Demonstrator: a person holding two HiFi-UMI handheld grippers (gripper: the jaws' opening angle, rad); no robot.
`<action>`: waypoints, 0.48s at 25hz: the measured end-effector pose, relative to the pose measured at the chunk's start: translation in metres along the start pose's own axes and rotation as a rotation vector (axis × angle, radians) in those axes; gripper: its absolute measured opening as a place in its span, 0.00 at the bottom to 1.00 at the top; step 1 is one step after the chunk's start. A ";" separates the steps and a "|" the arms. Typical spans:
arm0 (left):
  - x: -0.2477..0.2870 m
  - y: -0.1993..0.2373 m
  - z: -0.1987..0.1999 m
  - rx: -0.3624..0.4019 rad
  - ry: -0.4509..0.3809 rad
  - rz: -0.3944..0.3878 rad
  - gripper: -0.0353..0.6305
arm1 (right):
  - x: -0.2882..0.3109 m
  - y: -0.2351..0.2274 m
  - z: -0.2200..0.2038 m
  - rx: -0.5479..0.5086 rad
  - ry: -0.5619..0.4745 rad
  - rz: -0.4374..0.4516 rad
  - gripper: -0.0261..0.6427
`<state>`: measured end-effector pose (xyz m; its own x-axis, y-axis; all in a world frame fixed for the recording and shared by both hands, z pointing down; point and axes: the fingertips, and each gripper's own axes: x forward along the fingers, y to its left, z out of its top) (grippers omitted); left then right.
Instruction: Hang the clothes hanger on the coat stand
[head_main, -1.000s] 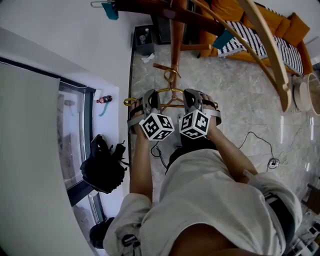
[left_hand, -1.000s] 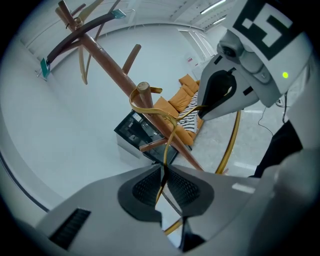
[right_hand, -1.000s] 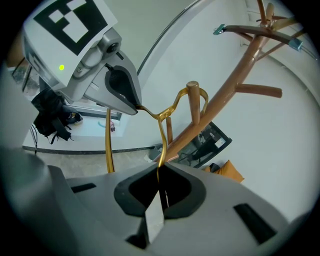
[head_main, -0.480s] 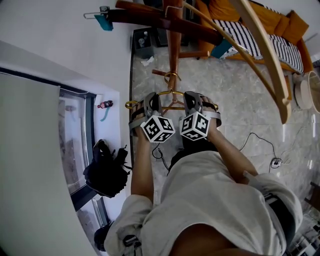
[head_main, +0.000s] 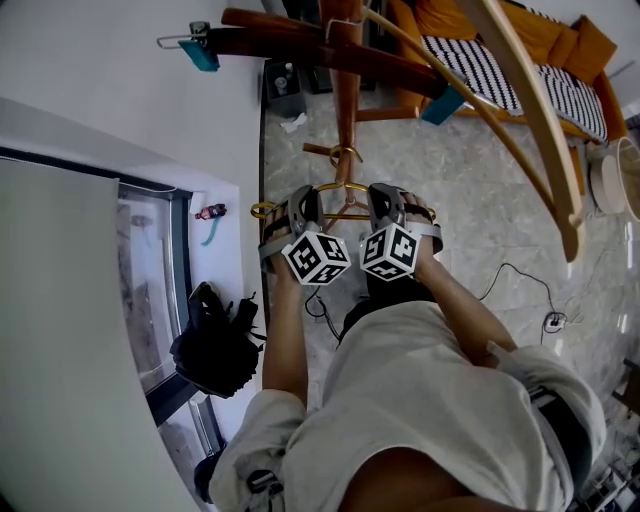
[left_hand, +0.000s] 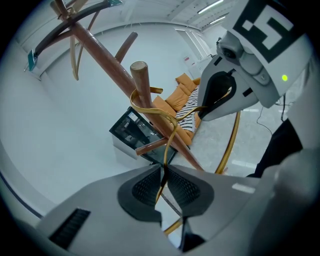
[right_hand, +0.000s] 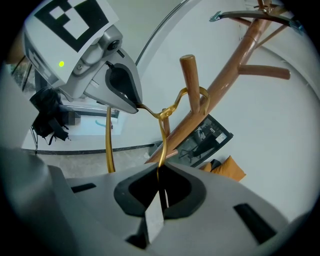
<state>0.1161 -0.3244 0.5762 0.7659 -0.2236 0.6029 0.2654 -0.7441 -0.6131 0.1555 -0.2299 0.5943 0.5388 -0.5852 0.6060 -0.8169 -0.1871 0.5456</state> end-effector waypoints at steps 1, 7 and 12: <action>0.001 0.000 0.000 -0.001 -0.001 -0.002 0.12 | 0.001 0.000 -0.001 0.000 0.002 0.001 0.05; 0.006 -0.001 -0.001 -0.002 -0.002 -0.008 0.12 | 0.004 0.002 -0.003 0.004 0.009 -0.001 0.05; 0.010 -0.003 -0.001 -0.002 -0.003 -0.015 0.12 | 0.006 0.002 -0.006 0.007 0.019 -0.004 0.05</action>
<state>0.1222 -0.3248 0.5848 0.7636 -0.2102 0.6106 0.2757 -0.7489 -0.6026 0.1585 -0.2287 0.6027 0.5460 -0.5696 0.6143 -0.8160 -0.1955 0.5440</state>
